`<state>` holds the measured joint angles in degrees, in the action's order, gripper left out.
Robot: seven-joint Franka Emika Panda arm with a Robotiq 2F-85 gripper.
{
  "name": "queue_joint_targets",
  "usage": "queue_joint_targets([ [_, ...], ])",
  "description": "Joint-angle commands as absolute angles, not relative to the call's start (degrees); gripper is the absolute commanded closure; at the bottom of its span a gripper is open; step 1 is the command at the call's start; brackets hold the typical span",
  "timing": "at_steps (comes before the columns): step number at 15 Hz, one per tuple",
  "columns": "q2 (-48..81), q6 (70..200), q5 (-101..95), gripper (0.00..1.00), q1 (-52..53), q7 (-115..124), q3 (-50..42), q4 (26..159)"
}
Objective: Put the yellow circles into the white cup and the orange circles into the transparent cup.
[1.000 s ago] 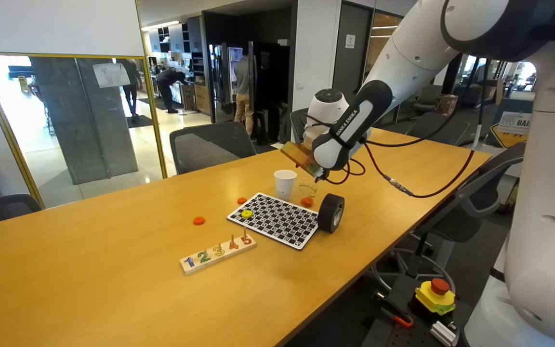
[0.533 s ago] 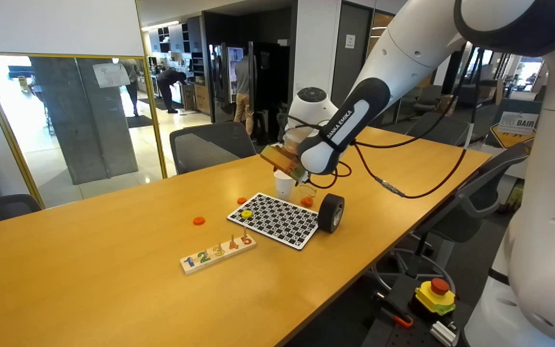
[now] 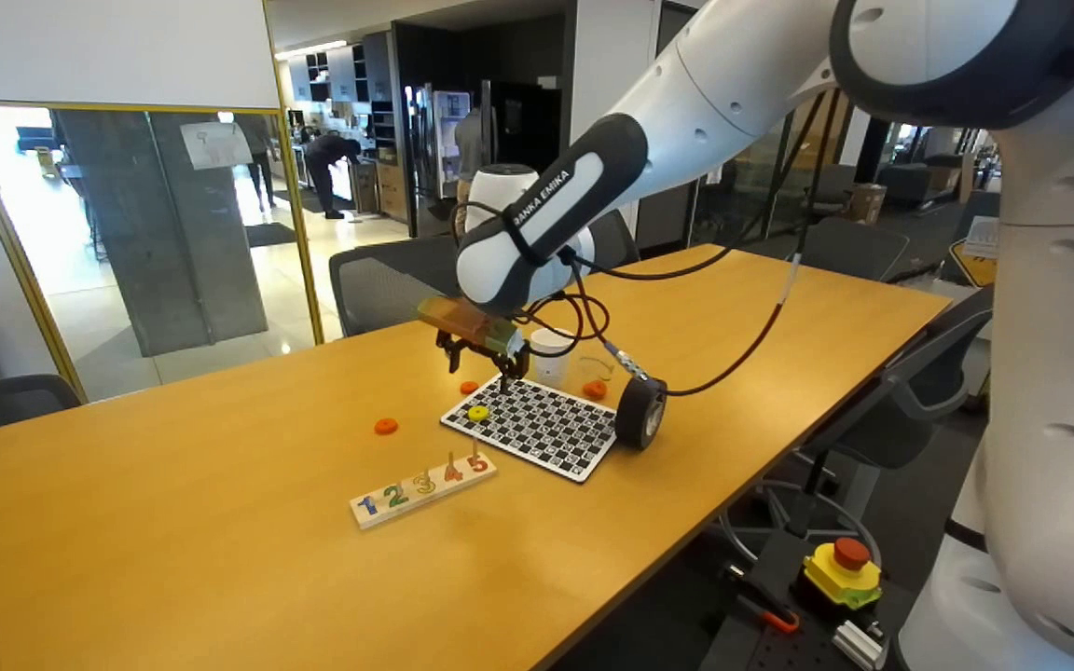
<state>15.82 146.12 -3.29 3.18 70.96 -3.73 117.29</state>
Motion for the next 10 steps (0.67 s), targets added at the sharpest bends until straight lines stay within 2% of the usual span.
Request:
queue_joint_targets([
  [1, 24.23, 136.25, -0.43, 0.00, 1.88, 67.05, -4.16, 103.16],
  [6, 33.11, 128.48, -1.32, 0.00, 1.44, 67.76, -6.11, 91.42],
  [10, 38.24, 127.06, -0.70, 0.00, 1.08, 67.58, -6.44, 86.60],
])
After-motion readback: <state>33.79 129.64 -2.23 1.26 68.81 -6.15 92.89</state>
